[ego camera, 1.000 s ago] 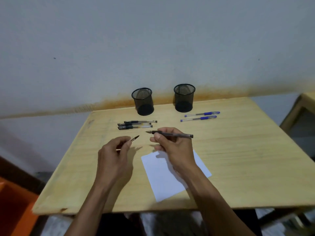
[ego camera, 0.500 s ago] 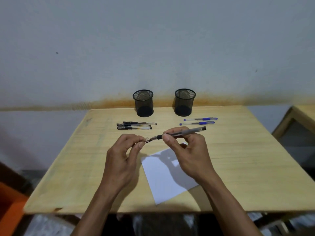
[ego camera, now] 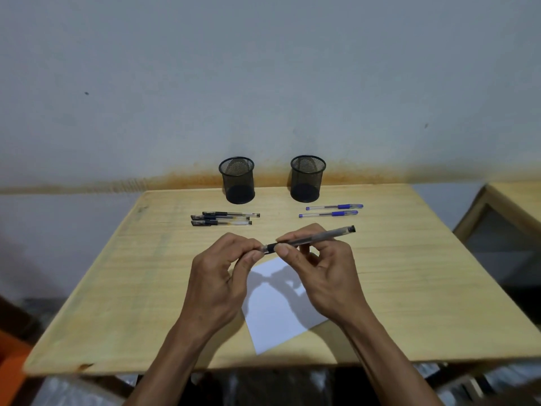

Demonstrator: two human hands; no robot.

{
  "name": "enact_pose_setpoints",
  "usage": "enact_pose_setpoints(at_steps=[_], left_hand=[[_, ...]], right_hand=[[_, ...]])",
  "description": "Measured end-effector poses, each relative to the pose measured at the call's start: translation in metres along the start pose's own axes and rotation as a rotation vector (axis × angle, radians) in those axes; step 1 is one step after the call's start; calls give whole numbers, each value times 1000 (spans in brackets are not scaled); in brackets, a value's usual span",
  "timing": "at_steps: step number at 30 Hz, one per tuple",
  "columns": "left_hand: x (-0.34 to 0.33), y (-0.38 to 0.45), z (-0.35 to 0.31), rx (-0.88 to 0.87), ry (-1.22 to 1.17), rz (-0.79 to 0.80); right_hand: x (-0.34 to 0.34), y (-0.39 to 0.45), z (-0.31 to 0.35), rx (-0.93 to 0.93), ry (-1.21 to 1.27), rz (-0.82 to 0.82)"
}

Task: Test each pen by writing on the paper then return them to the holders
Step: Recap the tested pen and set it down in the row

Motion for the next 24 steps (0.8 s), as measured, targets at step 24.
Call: enact_pose_setpoints(at_steps=[24], left_hand=[[-140,24,-104,-407,-62,327]], right_hand=[[161,-72,14,314,-1235,-426]])
Point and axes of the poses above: each hand's wrist, its own y-axis towards the middle knuckle, its own x-axis out of the back of the hand, z = x × y, the point moved 4 cm from there along y, towards the middle knuckle, and after that the axes turned 1 degree about -y, right-handed, at the moved point
